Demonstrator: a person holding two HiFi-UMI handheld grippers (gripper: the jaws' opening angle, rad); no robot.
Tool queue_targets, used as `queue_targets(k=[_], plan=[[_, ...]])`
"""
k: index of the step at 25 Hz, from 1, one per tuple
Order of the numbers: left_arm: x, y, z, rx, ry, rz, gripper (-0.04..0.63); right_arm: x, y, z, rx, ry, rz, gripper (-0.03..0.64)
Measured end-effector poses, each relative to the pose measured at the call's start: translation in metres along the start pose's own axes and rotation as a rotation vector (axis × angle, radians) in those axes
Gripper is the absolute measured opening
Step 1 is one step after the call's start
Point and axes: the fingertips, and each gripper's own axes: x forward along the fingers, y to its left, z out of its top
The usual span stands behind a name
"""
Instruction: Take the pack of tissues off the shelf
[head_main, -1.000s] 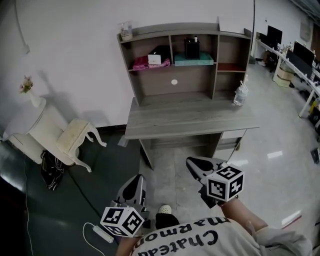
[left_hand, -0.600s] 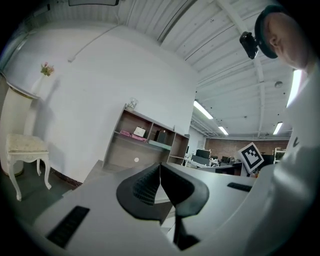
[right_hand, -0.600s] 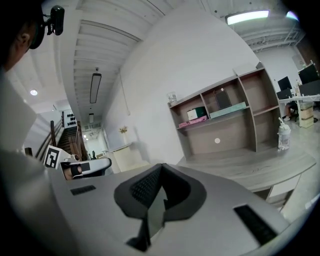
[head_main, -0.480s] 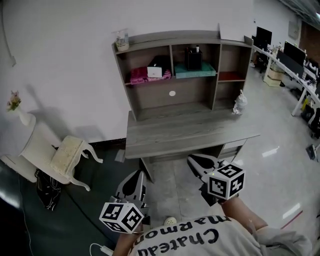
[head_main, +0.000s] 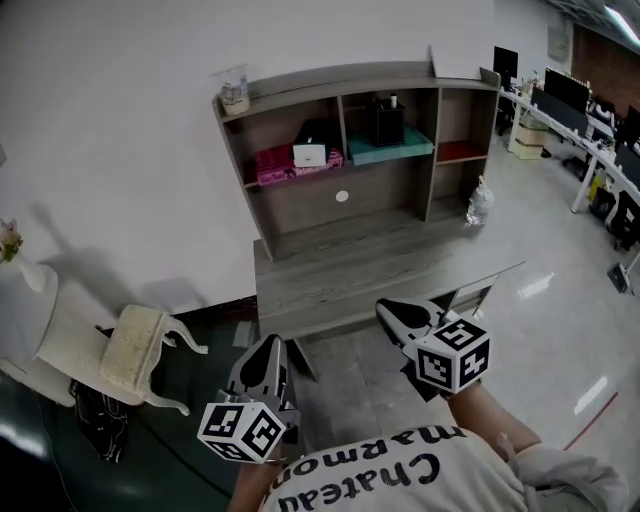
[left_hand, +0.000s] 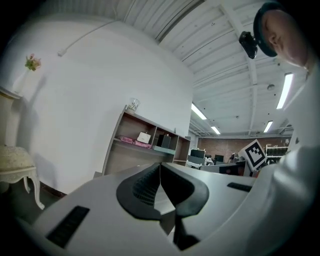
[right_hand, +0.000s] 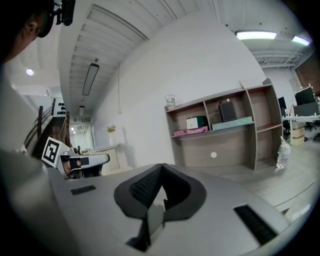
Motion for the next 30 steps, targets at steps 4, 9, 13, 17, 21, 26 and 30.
queue_targets(k=[4,9,13,17,21,26,30], plan=[[0.004,0.018,-0.008,-0.027,0.017,-0.002,0.018,0.007,-0.006,-0.006,0.019,0.022,-0.033,0.008],[0.013,0.031,-0.018,-0.051,0.042,0.000,0.018,0.017,-0.015,-0.016,0.044,0.058,-0.049,0.008],[0.030,0.043,-0.027,-0.068,0.070,0.008,0.018,0.034,-0.025,-0.022,0.067,0.079,-0.037,0.008],[0.055,0.048,-0.028,-0.065,0.080,-0.001,0.018,0.053,-0.046,-0.020,0.065,0.092,-0.037,0.008],[0.090,0.054,-0.022,-0.055,0.083,-0.012,0.018,0.076,-0.076,-0.008,0.067,0.088,-0.039,0.008],[0.144,0.067,-0.005,-0.039,0.062,-0.004,0.018,0.110,-0.122,0.018,0.060,0.069,-0.037,0.008],[0.189,0.076,0.012,-0.025,0.040,-0.003,0.018,0.132,-0.158,0.042,0.051,0.047,-0.033,0.008]])
